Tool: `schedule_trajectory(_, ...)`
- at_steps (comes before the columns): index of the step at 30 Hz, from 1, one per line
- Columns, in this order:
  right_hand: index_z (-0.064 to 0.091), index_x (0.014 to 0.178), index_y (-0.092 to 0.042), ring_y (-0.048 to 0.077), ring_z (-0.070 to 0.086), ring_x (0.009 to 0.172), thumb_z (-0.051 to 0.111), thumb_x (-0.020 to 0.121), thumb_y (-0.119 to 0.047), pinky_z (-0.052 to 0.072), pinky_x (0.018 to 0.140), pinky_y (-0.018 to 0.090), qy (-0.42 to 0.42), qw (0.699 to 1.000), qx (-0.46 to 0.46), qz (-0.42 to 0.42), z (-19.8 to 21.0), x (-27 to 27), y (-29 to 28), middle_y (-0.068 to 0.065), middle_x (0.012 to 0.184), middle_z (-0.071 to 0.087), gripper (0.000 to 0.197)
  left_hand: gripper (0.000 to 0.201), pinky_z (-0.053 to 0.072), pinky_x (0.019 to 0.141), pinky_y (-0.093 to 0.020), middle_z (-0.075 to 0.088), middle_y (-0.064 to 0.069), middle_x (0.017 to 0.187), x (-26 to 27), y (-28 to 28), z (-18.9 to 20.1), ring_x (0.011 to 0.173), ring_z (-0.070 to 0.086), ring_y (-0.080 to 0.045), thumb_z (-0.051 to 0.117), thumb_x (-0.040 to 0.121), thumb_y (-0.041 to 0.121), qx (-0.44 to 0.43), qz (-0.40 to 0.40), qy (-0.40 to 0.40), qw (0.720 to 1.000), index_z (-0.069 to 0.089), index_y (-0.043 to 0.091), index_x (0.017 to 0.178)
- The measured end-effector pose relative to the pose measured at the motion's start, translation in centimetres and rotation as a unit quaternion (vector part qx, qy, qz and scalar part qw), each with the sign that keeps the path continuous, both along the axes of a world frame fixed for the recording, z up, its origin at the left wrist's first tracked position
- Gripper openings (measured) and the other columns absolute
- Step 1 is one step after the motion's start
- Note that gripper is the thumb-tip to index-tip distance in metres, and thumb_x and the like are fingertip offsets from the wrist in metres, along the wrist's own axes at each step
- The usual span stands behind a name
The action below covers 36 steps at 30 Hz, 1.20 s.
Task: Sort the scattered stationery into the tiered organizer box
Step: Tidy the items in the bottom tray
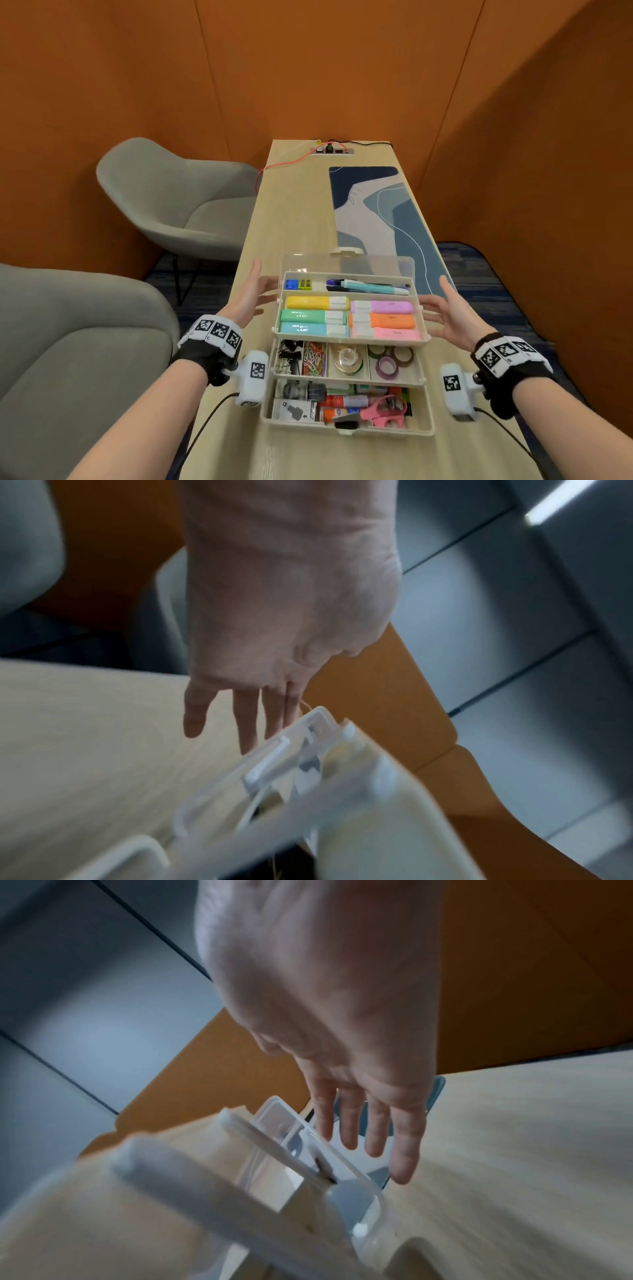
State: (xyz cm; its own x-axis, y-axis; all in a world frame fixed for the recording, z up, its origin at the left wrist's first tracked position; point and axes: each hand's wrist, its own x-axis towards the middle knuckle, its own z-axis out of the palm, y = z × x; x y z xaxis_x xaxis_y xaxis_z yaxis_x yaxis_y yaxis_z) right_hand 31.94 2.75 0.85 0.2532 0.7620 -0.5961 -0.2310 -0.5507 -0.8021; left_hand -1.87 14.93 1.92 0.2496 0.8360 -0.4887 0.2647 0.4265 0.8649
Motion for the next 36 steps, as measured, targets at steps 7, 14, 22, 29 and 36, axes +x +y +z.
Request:
schedule_trajectory(7, 0.059, 0.122, -0.018, 0.024, 0.045, 0.124, 0.023, 0.092, -0.064, 0.042, 0.097, 0.048, -0.046, 0.996, 0.068, -0.024, 0.1, -1.5, -5.6, 0.005, 0.132, 0.054, 0.066, 0.057, 0.031, 0.106, -0.038, 0.063, 0.007, 0.117, -2.9, -5.8, 0.3, 0.116, 0.054, -0.012, 0.014, 0.099, 0.054, 0.128, 0.02, -0.039, 0.991, 0.063, 0.024, 0.105)
schedule_trajectory(14, 0.059, 0.123, -0.019, 0.017, 0.051, 0.12, 0.022, 0.094, -0.058, 0.043, 0.094, 0.045, -0.05, 0.995, 0.08, -0.039, -2.2, -3.5, -10.9, 0.003, 0.128, 0.06, 0.061, 0.052, 0.038, 0.098, -0.027, 0.07, 0.006, 0.103, -5.2, -11.7, -2.7, 0.105, 0.06, -0.005, 0.025, 0.103, 0.041, 0.143, 0.045, -0.004, 0.989, 0.071, 0.018, 0.096)
schedule_trajectory(22, 0.044, 0.138, -0.018, 0.023, 0.044, 0.127, 0.022, 0.096, -0.054, 0.034, 0.108, 0.05, -0.104, 0.995, 0.002, -0.009, -4.1, -6.5, -13.6, 0.007, 0.137, 0.051, 0.06, 0.05, 0.041, 0.097, -0.034, 0.065, 0.006, 0.113, -5.7, -15.0, -5.7, 0.106, 0.058, -0.01, 0.024, 0.097, 0.057, 0.143, 0.0, 0.147, 0.979, 0.062, 0.027, 0.11)
schedule_trajectory(29, 0.054, 0.125, -0.037, 0.019, 0.054, 0.113, 0.052, 0.079, -0.063, 0.047, 0.093, 0.049, -0.034, 0.999, 0.015, -0.005, -4.2, -8.9, -14.9, -0.006, 0.119, 0.063, 0.054, 0.092, 0.059, 0.076, -0.038, 0.045, 0.004, 0.138, -3.3, -15.1, -5.0, 0.119, 0.051, -0.022, 0.051, 0.071, 0.08, 0.0, -0.057, 0.091, 0.994, 0.031, 0.027, 0.144)
schedule_trajectory(36, 0.062, 0.119, -0.02, 0.021, 0.062, 0.103, 0.059, 0.084, -0.047, 0.05, 0.087, 0.043, -0.025, 0.999, 0.029, -0.038, -3.3, -8.1, -11.0, 0.002, 0.107, 0.071, 0.045, 0.077, 0.061, 0.066, -0.035, 0.057, 0.001, 0.117, -1.2, -11.9, -4.7, 0.1, 0.06, -0.017, 0.069, 0.068, 0.067, 0.019, -0.039, 0.111, 0.993, 0.046, 0.022, 0.126)
